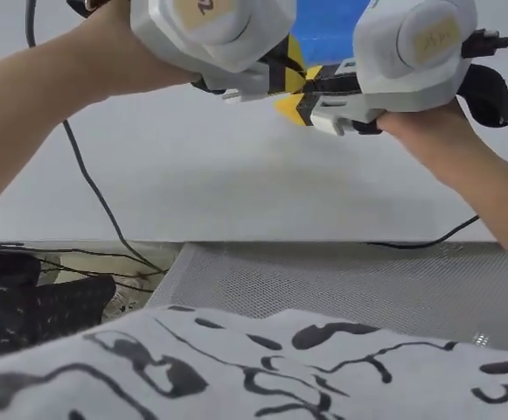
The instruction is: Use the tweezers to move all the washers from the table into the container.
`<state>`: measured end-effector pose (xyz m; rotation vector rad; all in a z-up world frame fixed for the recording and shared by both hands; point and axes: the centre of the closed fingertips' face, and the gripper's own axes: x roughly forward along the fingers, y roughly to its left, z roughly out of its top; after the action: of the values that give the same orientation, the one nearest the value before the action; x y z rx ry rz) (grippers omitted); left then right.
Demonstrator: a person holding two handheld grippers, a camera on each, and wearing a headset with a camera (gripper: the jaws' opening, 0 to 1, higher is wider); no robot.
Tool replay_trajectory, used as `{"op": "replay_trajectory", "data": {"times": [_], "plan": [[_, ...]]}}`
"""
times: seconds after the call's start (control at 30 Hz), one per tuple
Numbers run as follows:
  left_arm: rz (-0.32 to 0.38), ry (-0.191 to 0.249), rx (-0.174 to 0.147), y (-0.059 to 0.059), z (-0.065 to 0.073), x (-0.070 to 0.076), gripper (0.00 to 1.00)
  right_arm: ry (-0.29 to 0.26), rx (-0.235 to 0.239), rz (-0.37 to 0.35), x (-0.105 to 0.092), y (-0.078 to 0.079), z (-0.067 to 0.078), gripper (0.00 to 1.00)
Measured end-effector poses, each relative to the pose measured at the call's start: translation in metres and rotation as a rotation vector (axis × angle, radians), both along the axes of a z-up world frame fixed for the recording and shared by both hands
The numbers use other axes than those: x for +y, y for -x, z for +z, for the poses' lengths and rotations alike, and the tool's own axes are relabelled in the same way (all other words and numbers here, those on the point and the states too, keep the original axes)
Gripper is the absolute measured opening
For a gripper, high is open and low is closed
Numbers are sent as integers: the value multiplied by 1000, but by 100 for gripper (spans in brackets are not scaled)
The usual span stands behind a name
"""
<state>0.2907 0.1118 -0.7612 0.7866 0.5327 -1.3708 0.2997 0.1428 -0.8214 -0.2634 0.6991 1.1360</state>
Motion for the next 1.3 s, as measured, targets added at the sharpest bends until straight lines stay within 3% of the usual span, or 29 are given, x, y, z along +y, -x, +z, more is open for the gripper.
{"op": "replay_trajectory", "data": {"times": [0.07,0.23,0.43,0.77,1.3], "plan": [[6,1,2,-2,0,-1,0,14,-20,10,0,-1,0,7],[18,4,5,-3,2,-7,0,97,-141,88,-2,-2,1,4],[12,-8,-15,0,2,-12,0,124,-156,102,-4,-2,1,3],[30,43,-19,-7,29,-15,0,122,-178,102,-10,-9,29,3],[-8,36,-92,-13,59,-22,0,143,-212,131,-16,-22,59,2]]}}
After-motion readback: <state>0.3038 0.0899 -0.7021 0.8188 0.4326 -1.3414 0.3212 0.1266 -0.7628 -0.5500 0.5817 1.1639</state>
